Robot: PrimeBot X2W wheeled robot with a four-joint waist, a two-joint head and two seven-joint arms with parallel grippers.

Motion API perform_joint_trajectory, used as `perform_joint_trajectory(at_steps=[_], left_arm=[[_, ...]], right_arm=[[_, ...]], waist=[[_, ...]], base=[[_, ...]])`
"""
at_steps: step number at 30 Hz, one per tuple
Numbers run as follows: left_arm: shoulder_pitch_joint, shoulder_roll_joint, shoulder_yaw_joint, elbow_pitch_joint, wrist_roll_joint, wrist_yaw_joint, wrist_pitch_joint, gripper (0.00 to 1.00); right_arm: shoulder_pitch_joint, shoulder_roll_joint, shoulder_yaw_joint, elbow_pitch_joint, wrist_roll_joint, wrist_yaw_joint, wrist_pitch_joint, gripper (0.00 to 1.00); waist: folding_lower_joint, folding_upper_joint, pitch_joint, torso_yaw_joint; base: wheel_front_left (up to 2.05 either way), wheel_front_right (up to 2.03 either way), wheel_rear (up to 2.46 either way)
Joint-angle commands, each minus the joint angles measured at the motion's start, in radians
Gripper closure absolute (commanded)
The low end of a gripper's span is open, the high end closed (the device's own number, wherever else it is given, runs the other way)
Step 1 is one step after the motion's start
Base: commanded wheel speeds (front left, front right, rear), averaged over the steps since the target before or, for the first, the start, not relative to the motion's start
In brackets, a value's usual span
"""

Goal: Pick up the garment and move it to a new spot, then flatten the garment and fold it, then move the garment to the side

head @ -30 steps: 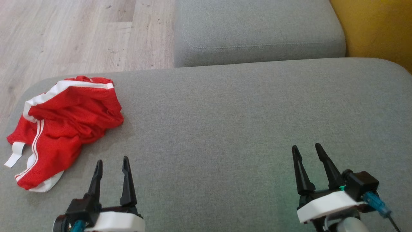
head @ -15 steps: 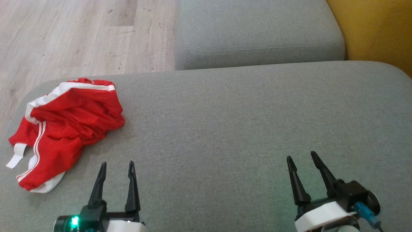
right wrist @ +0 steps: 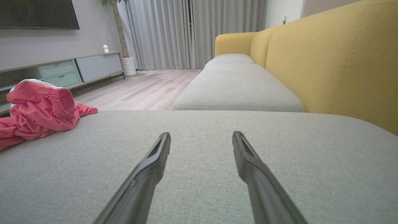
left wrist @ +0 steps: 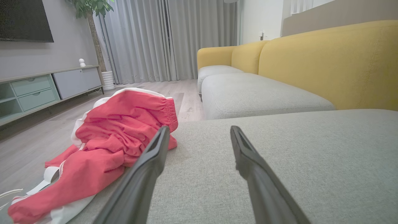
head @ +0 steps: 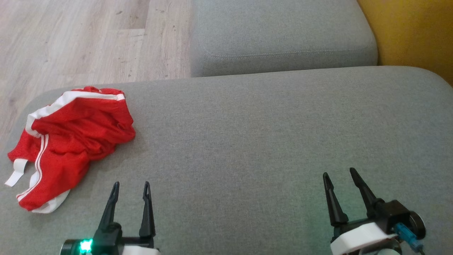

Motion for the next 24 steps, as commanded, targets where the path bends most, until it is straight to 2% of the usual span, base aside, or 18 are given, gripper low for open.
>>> perform_joint_trajectory(at_steps=[1, 15, 24], left_arm=[[-0.032, -0.003, 0.043, -0.028, 0.011, -0.001, -0.010, 0.00], [-0.028, -0.006, 0.046, -0.022, 0.011, -0.007, -0.010, 0.00], [-0.029, -0.007, 0.044, -0.015, 0.018, -0.003, -0.010, 0.00]], right_arm=[[-0.020, -0.008, 0.017, -0.028, -0.001, -0.001, -0.014, 0.00], [-0.016, -0.008, 0.012, -0.027, 0.005, -0.001, -0.014, 0.00], [-0.007, -0.008, 0.020, -0.025, 0.012, -0.001, -0.014, 0.00]], waist=[[0.0000, -0.0001, 0.002, -0.001], [0.0000, -0.0001, -0.001, 0.002], [0.0000, -0.0001, -0.002, 0.070]], base=[[0.00, 0.00, 0.00], [0.00, 0.00, 0.00], [0.00, 0.00, 0.00]])
